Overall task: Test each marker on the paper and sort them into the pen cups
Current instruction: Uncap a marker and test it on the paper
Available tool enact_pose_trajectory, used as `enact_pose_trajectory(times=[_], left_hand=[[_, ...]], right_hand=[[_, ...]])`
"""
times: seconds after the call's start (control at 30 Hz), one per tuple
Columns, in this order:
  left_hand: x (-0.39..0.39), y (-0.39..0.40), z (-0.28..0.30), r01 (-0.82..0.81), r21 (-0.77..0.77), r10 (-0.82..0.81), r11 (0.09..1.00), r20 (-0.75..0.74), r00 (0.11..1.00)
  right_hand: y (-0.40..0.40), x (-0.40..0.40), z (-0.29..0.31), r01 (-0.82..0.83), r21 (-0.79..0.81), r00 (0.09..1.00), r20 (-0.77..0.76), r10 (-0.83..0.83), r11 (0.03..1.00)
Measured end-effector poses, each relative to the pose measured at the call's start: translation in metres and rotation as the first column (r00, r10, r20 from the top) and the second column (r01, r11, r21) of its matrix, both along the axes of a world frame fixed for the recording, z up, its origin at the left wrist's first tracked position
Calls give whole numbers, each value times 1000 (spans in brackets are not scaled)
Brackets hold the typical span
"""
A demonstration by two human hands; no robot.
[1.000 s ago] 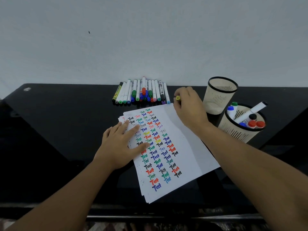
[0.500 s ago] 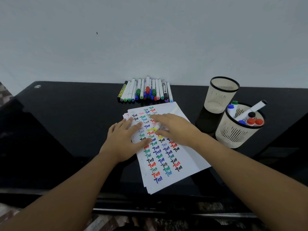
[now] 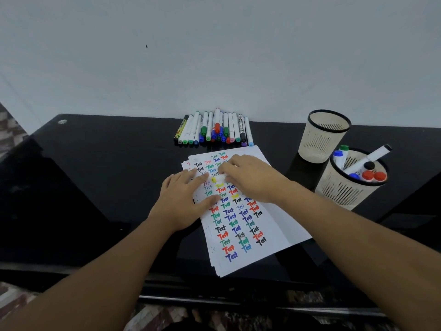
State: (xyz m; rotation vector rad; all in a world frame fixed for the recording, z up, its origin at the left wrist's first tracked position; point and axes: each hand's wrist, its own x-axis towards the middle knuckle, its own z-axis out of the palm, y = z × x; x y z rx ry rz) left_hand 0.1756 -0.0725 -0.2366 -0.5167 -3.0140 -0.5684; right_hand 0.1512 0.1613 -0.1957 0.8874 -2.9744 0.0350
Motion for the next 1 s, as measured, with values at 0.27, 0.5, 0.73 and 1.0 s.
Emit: enact_pose_trajectory(times=[0.27,0.5,0.73,1.0], left_hand=[[0,-2,-6,32,109,-14,994,-166,986],[1,-4,-12,133,108,-96,985,-296,950],[2,-5,-13,185,73,-150,980,-339,929],[0,-6,-13,191,97,-147,977,-342,928]], right_hand=[[-10,6,-3,45,-60,993,115,-38,997],[-15,13,1,9,16,991,133,-11,1000],[-19,18,3,15,103,998,60,-21,995],[-11,22,4,40,39,998,45,-42,998]])
